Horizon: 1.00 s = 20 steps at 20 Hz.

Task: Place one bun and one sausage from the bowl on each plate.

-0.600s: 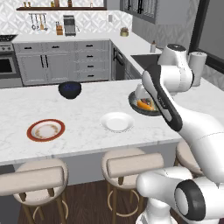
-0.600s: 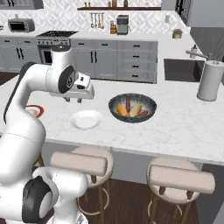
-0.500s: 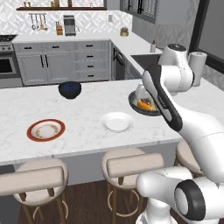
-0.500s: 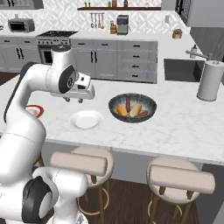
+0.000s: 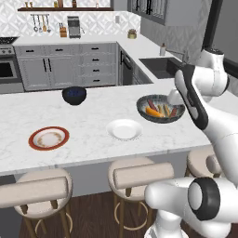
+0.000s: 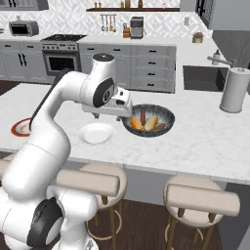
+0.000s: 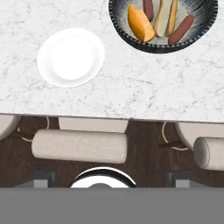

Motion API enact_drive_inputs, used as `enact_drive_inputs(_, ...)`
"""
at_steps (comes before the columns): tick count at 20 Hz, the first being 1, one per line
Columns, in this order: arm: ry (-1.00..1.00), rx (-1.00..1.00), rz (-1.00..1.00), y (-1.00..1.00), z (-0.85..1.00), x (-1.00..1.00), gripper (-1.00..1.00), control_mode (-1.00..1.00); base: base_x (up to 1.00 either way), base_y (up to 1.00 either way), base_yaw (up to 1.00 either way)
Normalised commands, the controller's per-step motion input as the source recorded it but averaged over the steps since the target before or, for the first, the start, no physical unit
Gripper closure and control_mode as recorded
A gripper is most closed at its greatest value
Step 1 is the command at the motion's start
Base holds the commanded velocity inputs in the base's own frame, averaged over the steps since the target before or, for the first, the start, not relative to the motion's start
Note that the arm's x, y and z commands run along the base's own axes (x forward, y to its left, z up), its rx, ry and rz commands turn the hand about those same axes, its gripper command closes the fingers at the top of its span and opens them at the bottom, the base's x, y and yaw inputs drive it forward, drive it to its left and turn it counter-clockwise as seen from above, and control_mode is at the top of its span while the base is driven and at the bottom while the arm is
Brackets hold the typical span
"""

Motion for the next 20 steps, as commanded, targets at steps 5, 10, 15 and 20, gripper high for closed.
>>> enact_drive_inputs(5, 0.01, 0.05, 0.0, -0.69, 0.0, 0.41, -1.0, -1.0, 0.0, 0.0, 0.0)
enact_drive_inputs(10, 0.03, 0.06, 0.0, -0.35, -0.07, 0.65, -1.0, -1.0, 0.0, 0.0, 0.0)
enact_drive_inputs(15, 0.02, 0.01, -0.03, 0.0, -0.28, 0.99, -1.0, -1.0, 0.0, 0.0, 0.0)
enact_drive_inputs(20, 0.27, 0.0, 0.0, 0.13, -0.64, 1.0, -1.0, -1.0, 0.0, 0.0, 0.0)
